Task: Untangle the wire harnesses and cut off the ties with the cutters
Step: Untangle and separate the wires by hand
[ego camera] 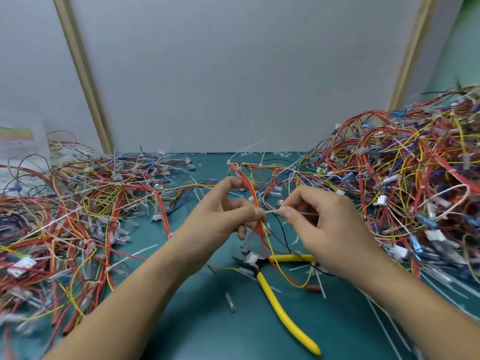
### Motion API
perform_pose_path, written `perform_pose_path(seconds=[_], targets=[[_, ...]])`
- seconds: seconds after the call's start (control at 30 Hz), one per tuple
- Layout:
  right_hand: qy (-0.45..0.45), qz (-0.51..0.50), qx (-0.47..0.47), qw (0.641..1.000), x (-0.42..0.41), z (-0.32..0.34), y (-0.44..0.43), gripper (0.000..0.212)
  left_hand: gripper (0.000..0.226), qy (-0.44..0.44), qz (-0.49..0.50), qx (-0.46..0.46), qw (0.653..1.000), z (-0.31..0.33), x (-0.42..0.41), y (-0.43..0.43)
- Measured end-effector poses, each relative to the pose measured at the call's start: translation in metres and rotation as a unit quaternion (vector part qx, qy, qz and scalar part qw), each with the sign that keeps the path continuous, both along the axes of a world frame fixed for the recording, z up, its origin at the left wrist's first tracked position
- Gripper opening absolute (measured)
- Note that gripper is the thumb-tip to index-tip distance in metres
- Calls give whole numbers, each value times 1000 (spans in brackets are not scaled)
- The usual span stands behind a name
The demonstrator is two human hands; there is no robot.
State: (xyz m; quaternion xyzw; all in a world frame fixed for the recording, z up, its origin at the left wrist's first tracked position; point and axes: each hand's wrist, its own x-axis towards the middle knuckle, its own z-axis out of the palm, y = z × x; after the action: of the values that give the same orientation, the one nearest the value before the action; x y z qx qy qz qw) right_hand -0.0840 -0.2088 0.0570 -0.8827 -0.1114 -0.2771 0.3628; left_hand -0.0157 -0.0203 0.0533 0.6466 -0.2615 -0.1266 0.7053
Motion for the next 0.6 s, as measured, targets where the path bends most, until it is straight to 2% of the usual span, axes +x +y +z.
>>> perform_pose_path(seconds=[0.1,0.17,0.23,0.3,0.4,0.5,0.6], targets=[[10,-5,19,1000,2,-2,-1,14,59,4,-5,-4,1000,0,-1,2],[10,-6,21,1000,2,-2,-1,8,58,-3,29,-13,1000,1,0,1],[-32,-26,9,999,0,1,-3,5,47,0,107,-67,992,3,6,1],[-79,-40,10,996,-2,6,-3,8,41,7,202,-143,969,5,14,7],[-75,10,20,997,-7,7,5,6,42,6,295,-212,932,3,26,18],[2,81,-8,997,-8,-2,13,8,37,-3,302,-191,934,3,26,18],[-17,77,8,997,-8,-3,13,6,40,-43,228,-84,969,5,15,9]])
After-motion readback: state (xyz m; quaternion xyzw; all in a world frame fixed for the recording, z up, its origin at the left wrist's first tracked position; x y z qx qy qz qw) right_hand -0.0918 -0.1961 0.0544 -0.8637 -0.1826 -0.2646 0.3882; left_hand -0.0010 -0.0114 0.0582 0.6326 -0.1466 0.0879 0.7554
